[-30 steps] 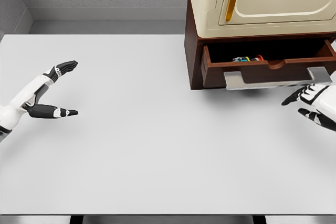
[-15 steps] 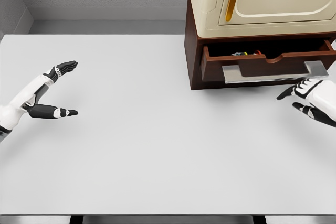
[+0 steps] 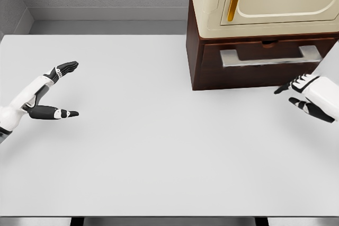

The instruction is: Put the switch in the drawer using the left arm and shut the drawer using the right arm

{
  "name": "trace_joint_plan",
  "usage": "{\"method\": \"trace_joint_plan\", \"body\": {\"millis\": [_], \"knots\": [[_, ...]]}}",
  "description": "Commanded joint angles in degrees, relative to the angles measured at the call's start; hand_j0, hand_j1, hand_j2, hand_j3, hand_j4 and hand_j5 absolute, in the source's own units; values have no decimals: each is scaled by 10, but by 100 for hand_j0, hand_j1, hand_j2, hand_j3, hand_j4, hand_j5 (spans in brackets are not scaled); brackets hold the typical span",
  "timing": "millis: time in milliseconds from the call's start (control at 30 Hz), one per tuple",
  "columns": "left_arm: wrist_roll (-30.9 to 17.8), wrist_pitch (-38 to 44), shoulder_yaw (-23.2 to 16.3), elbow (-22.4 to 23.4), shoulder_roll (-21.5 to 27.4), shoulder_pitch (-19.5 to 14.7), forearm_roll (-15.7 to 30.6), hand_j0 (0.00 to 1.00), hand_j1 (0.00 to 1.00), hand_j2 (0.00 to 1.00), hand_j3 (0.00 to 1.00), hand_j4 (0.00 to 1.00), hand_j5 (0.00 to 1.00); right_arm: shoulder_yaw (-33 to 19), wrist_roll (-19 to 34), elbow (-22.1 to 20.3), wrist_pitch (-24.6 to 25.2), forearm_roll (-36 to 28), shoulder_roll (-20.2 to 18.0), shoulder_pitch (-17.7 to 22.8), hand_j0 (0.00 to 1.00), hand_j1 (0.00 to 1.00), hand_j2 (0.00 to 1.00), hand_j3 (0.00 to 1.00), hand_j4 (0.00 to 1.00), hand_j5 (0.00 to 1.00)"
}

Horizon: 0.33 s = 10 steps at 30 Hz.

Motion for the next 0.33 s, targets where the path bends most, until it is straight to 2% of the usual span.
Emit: {"method": "trace_joint_plan", "body": {"millis": [0,300], "knots": [[0,1,0,-1,1,0,5,100,100,100,100,100,100,10,-1,8,0,-4,7,0,59,59,59,59,59,59],[0,1,0,-2,0,0,5,100,100,100,100,100,100,9,-1,2,0,-7,-13,9,60,60,60,60,60,60]]}}
